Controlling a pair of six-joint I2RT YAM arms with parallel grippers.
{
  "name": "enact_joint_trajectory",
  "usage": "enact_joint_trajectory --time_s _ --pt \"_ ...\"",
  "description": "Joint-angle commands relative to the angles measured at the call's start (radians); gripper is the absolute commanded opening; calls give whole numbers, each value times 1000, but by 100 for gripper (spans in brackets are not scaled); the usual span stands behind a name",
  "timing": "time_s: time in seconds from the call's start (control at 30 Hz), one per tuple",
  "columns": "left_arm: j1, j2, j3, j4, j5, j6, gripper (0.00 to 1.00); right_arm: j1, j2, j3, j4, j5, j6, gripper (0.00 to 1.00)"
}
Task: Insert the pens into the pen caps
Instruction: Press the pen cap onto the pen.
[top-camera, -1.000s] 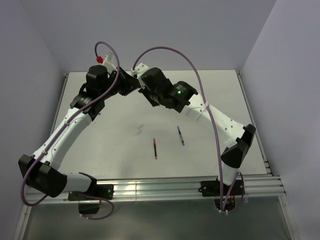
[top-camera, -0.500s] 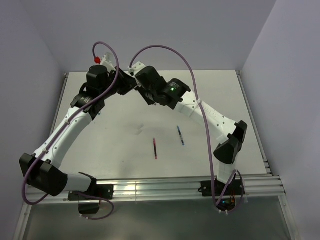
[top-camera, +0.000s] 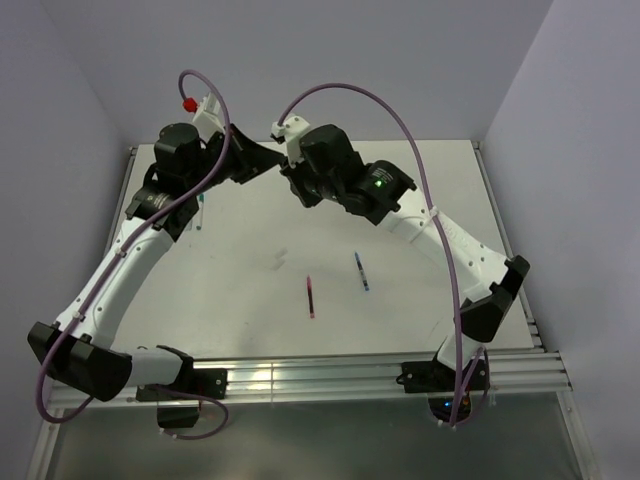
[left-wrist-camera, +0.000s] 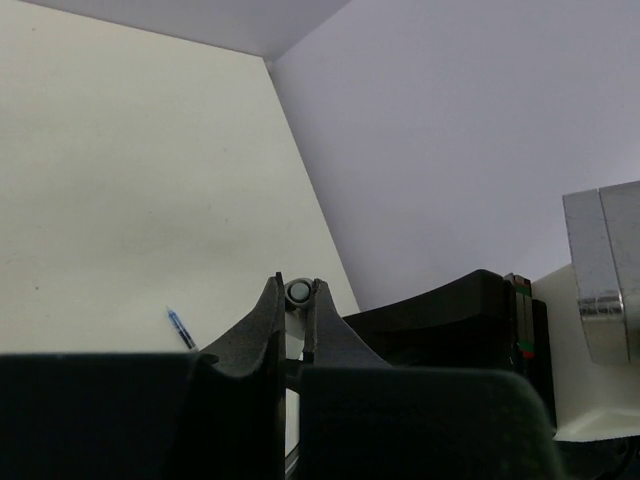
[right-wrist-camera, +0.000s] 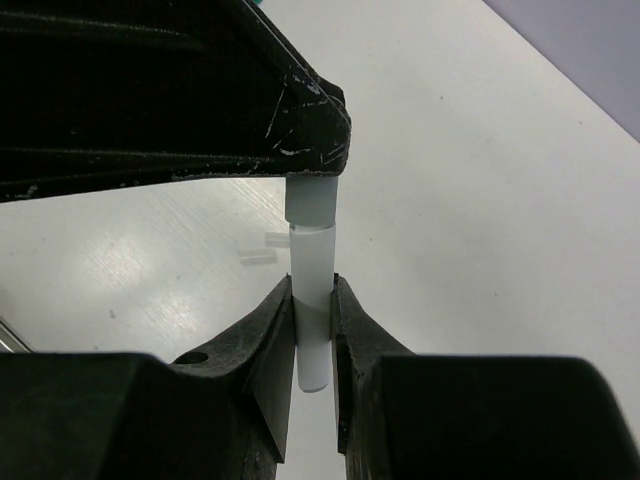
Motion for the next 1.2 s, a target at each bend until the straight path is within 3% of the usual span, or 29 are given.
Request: enact_joint_trajectory --time_s 0.0,0.17,0.33,0.57,0.73,0.87,1.17 --pt "-2 -3 24 7 67 11 7 7 -46 3 138 -60 -18 0" --pt "5 -4 50 9 99 35 16 4 -69 -21 158 -103 -33 0" --pt "15 -7 50 30 139 37 37 3 -85 -35 167 -125 -41 0" --pt "46 -7 50 79 188 8 50 -6 -109 -69 172 -168 -38 0" --pt "57 -12 75 147 281 -9 71 -42 -111 -74 172 -261 -7 0" --pt "66 -27 64 208 354 -11 76 -91 -123 -80 171 -389 13 0" --pt "130 -57 33 293 423 15 74 -190 -151 -81 174 -739 77 0"
